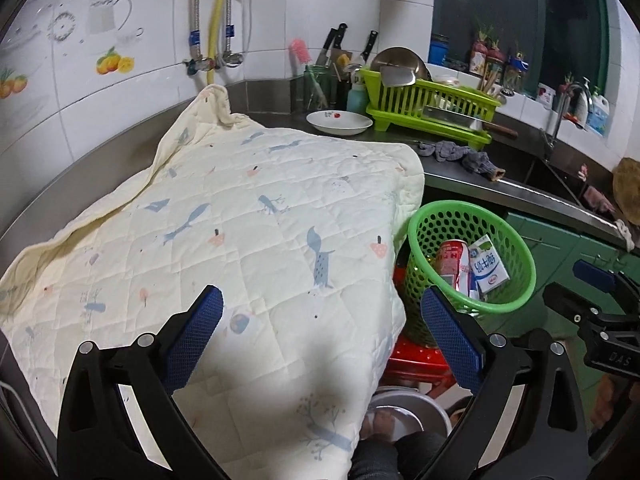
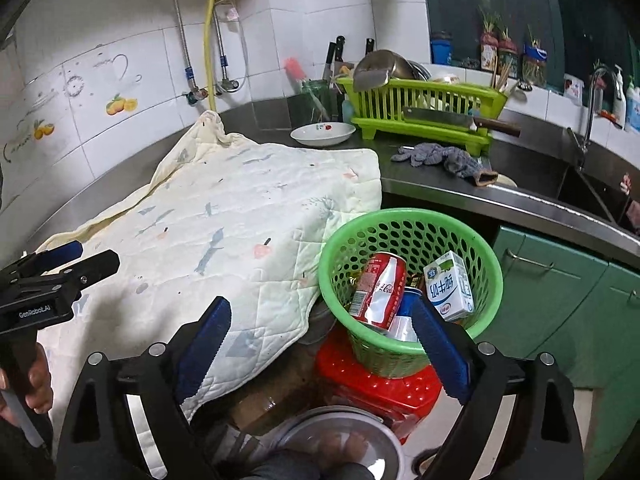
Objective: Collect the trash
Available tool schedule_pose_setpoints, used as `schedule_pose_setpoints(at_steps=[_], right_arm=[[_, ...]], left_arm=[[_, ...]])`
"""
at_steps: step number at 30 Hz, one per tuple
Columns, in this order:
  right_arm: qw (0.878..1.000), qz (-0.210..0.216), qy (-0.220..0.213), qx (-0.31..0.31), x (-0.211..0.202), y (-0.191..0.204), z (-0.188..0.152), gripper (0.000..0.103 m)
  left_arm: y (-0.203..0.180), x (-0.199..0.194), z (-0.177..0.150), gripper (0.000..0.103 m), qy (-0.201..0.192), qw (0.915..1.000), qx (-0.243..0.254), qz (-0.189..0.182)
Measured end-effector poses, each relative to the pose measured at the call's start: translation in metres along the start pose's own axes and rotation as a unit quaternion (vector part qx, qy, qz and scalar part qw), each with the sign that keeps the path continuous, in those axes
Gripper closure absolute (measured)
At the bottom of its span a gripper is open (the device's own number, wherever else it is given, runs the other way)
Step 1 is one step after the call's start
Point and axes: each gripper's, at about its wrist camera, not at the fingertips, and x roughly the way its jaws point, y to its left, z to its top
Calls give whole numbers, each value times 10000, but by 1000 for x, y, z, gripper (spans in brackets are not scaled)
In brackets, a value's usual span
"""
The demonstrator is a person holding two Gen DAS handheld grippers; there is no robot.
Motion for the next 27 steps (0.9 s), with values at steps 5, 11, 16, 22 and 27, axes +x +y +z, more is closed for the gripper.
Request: schedule_pose_setpoints(at_steps=[5, 11, 16, 22, 27], right_arm=[[10000, 56, -27, -44, -4, 8, -2, 14], [9999, 82, -40, -120, -5, 14, 0, 13], [9998, 112, -62, -156, -5, 18, 2, 13], [9996, 137, -62, -218, -5, 22, 1, 12], [9997, 138, -55, -213, -5, 22, 1, 12]], left_arm=[[5, -5, -7, 5, -29, 10000, -72, -31], [11, -13, -11, 5, -151, 9998, -132, -36], [16, -20, -12, 5, -232, 9996, -129, -19], [17, -25, -14, 5, -263, 9996, -112, -21], [17, -25, -14, 5, -264, 9996, -112, -13]])
